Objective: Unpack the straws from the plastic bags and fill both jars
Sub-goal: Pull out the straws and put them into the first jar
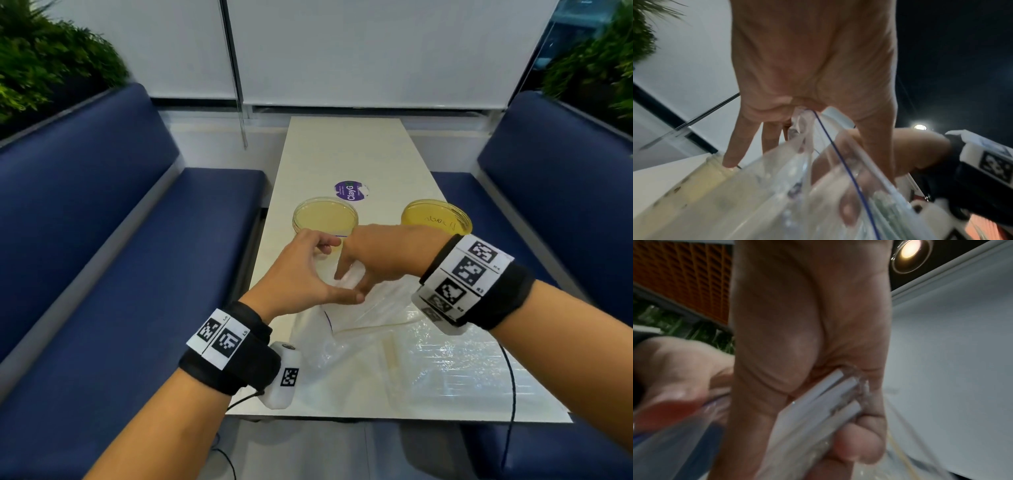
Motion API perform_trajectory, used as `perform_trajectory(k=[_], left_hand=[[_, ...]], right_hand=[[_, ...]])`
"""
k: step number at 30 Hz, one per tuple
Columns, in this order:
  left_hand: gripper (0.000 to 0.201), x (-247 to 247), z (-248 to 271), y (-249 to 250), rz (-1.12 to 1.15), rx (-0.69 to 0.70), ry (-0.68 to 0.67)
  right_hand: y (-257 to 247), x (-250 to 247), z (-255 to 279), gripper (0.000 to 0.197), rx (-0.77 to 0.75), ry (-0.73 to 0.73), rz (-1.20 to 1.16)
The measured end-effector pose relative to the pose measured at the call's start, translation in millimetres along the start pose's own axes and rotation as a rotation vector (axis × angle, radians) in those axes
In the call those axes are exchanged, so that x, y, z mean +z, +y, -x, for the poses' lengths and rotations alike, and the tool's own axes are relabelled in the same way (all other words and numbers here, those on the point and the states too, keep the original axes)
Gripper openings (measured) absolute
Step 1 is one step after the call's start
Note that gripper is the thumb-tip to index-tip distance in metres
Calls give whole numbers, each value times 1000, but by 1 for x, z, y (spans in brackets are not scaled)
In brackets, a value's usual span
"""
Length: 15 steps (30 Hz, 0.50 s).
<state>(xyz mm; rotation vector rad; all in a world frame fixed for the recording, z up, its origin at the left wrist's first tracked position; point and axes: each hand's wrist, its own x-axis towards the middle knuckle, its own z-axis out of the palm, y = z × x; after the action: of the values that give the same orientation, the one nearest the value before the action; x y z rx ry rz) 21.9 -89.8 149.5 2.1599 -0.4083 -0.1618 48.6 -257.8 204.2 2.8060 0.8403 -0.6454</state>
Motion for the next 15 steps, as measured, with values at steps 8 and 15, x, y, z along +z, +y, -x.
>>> perform_trajectory(k=[8,15], left_hand=[[71,39,1,-4,-41,-35,200],[31,52,-6,-8,148,-56,390]], right_hand=[[-3,-43,15,38,43,117,-189],[3,-47,24,44,-26,440,-406]])
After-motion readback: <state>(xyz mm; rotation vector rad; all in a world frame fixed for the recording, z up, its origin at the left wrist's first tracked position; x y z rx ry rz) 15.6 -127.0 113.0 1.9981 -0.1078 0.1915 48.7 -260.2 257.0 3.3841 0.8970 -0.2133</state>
